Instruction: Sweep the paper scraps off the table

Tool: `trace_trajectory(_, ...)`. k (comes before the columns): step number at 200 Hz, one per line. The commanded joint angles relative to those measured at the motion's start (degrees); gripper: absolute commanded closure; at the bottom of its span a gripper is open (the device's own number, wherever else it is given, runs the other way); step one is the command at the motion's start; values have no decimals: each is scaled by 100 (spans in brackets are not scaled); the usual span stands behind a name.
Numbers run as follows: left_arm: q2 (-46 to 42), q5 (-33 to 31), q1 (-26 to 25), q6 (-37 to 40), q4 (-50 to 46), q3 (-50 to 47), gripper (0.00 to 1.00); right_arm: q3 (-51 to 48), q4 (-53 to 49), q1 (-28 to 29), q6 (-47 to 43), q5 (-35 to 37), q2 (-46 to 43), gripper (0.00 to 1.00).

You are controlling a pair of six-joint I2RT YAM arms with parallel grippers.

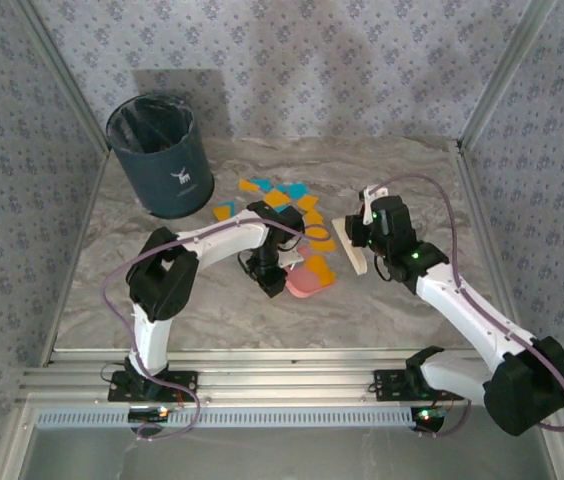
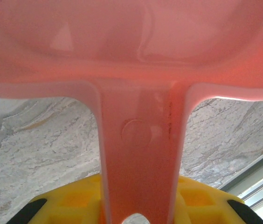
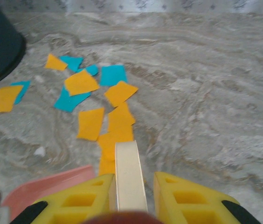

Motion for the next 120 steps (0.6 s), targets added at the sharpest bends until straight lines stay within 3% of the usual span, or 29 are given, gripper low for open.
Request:
trace_trajectory(1,-227,-73,70,-253,-53,-126,100,335,334,-224,-289,327,261,100)
trace_trajectory(56,-248,-82,174,-370,-38,-159,100,857,986,-608,-833,571,1330,100)
trace_trajectory(120,-283,-55,272,-369,-68,-231,100,1636,1022,-504,-1212,40,2493,100)
